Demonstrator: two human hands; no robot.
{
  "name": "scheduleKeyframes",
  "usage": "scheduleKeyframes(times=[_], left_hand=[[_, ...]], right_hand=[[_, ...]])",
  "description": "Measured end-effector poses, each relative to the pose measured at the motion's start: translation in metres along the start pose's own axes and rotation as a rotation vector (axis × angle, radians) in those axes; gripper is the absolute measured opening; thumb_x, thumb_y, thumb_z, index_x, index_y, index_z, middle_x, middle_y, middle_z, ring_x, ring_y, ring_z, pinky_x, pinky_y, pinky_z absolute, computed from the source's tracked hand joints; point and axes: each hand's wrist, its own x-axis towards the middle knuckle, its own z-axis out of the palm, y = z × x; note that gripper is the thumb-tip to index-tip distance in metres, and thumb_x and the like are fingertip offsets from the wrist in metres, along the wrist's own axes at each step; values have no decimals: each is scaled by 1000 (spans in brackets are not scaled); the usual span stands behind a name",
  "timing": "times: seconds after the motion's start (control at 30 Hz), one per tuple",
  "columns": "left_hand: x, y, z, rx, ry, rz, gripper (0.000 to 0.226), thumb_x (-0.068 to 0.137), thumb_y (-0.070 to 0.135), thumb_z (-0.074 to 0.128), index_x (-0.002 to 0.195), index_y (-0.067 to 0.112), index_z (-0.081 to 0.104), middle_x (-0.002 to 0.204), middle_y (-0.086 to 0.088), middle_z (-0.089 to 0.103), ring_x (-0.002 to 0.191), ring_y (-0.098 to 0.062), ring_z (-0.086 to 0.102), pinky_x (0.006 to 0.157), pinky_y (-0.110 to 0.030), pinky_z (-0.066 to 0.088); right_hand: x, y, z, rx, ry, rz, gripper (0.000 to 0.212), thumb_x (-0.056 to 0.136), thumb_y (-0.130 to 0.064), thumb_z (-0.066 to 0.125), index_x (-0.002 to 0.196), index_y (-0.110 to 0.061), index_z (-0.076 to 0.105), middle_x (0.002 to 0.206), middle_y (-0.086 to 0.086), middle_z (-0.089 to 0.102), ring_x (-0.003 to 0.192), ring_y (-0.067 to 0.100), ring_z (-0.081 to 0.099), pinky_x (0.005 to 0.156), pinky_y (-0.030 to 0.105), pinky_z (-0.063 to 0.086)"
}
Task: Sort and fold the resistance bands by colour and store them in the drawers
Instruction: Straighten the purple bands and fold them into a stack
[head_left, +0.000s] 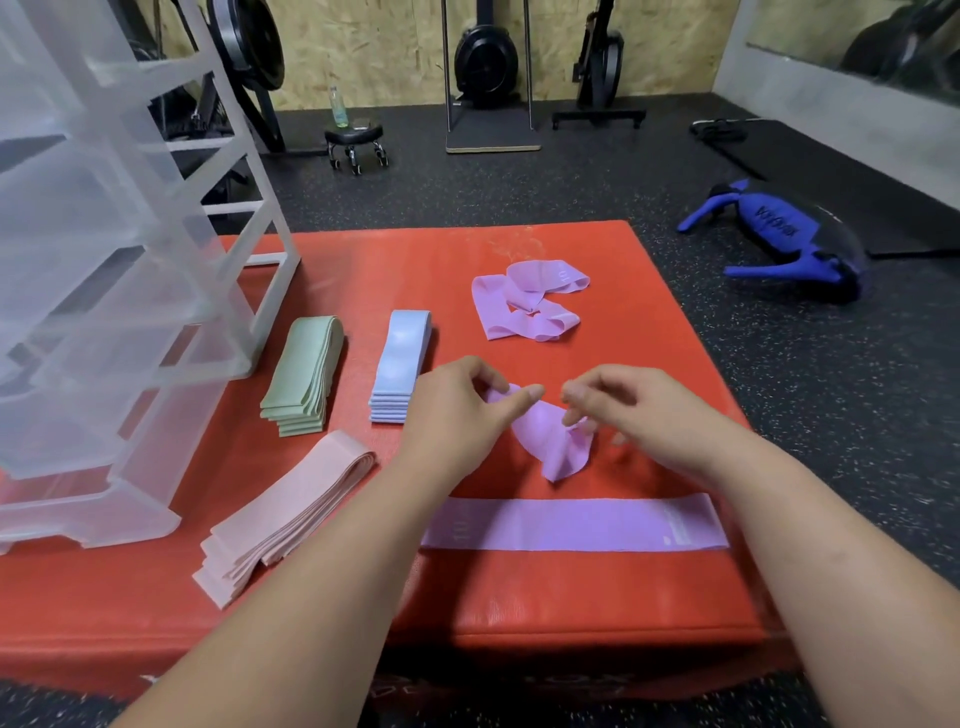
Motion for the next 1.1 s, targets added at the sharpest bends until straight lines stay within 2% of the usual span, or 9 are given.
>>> scheduleKeyframes(times=[0.1, 0.17, 0.27, 0.43, 0.63, 0.77, 0.87, 1.0, 1.1], left_hand=[[2, 5, -3, -99, 14, -20, 16, 87, 36, 85, 86, 26, 72, 71, 12, 71, 62, -1, 64, 60, -17, 46], [3, 8, -6, -194, 3, -45, 8, 89, 20, 80, 91, 24, 74, 76, 9, 73, 62, -1, 66, 60, -16, 48], [6, 4, -11, -266, 63, -71, 10, 90, 17, 77, 92, 26, 75, 76, 13, 73, 66, -6, 67, 63, -20, 51], [12, -5, -20, -334, 163, -76, 11, 90, 14, 77, 92, 24, 76, 84, 16, 74, 69, -2, 61, 67, -17, 45], [15, -6, -26, -404, 195, -61, 10, 92, 16, 78, 95, 25, 77, 91, 9, 77, 72, -6, 63, 70, -25, 51], [16, -9, -31, -423, 182, -68, 9, 93, 16, 77, 96, 24, 81, 92, 13, 79, 81, -9, 70, 77, -30, 56], [16, -10, -34, -449, 101, -113, 8, 94, 18, 78, 101, 22, 83, 94, 7, 81, 85, -8, 70, 79, -27, 57], [16, -16, -37, -500, -81, -197, 17, 94, 14, 80, 109, 21, 82, 101, 0, 81, 85, -6, 66, 78, -16, 55], [16, -17, -42, -508, -152, -216, 23, 95, 8, 77, 116, 18, 80, 106, -4, 80, 84, -4, 67, 76, -15, 54]], right_hand=[[2, 10, 11, -307, -85, -59, 42, 68, -59, 89, 98, -33, 74, 92, -14, 76, 82, 3, 69, 74, 22, 54], [7, 19, 16, -469, -65, -86, 27, 71, -41, 92, 89, -34, 73, 84, -17, 74, 76, 2, 68, 71, 21, 50], [13, 24, 10, -357, 85, -45, 22, 82, -13, 80, 87, -32, 71, 77, -10, 74, 70, 6, 69, 71, 27, 52], [15, 20, -11, 110, 263, -31, 26, 92, 1, 64, 101, -23, 67, 76, -4, 65, 73, 13, 59, 77, 40, 47], [6, 4, -19, 219, 296, -58, 21, 95, -2, 66, 98, -22, 70, 87, -3, 66, 77, 10, 56, 75, 32, 44], [0, 4, -24, 12, 246, -105, 11, 88, -20, 81, 95, -26, 77, 88, -11, 67, 75, 9, 53, 75, 25, 43], [-2, 12, -29, -387, 129, -108, 36, 72, -35, 94, 101, -39, 73, 108, -15, 58, 92, -3, 56, 84, 13, 39], [3, 24, -30, -512, 257, -117, 21, 86, -23, 81, 95, -40, 74, 109, -13, 58, 100, 10, 61, 88, 28, 44], [3, 23, -41, -418, 311, -64, 14, 93, -25, 75, 97, -38, 78, 106, -11, 65, 92, 7, 66, 84, 26, 46]])
